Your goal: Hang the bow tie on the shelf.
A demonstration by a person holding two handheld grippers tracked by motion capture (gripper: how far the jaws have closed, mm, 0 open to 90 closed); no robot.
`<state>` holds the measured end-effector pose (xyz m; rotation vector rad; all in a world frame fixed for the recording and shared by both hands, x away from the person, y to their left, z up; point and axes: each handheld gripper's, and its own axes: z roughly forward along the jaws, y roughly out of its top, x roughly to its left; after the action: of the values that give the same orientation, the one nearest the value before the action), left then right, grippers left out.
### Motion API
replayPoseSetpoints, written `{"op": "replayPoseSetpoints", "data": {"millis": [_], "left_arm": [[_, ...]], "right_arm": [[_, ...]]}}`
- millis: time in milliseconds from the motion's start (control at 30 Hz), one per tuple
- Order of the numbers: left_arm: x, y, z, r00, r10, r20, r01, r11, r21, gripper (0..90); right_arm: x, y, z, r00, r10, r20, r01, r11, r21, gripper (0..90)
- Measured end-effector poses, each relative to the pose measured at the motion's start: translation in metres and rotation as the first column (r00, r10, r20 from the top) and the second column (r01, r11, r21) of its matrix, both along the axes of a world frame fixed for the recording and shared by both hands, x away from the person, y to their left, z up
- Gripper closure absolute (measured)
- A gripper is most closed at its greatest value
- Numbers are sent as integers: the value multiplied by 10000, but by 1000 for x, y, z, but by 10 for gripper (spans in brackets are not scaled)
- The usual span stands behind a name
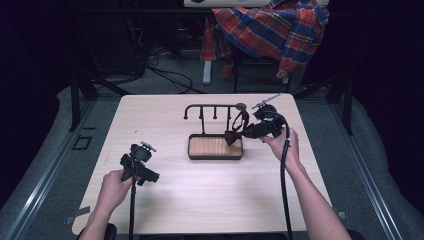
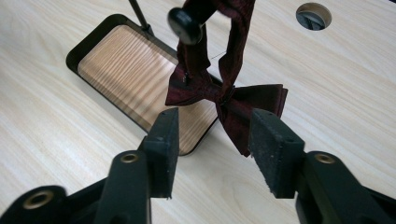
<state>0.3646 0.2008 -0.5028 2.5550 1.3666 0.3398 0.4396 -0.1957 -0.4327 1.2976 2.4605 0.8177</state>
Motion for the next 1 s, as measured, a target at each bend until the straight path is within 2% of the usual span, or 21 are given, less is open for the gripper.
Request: {"op": "replayPoseSetpoints", "data": {"millis": [200,300,567,633,867,1000], "left_arm": [[0,0,0,10000,-8,-25,8,10000,2,154],[0,0,0,10000,-7,-30,7,10000,5,153],[0,0,0,10000,-10,-32,10,10000,-2,153],[0,-1,0,10000,-13,-31,13,10000,4,153],[0,-1,0,10000,-19,-26,19,10000,0,154],[0,-1,0,10000,-20,-40,20,10000,-3,154]], "right_arm": [[-11,-3,6,9994,349,-32,-350,9987,-364,407],[-16,-3,9,9991,419,-111,-423,9985,-356,364],[-37,-2,16,9969,766,161,-757,9959,-504,279],[-41,-1,16,9958,911,74,-906,9943,-570,261],[-60,-1,7,9915,1296,-65,-1297,9886,-765,205],[-72,-2,-4,9895,1427,-242,-1443,9856,-878,183]]}}
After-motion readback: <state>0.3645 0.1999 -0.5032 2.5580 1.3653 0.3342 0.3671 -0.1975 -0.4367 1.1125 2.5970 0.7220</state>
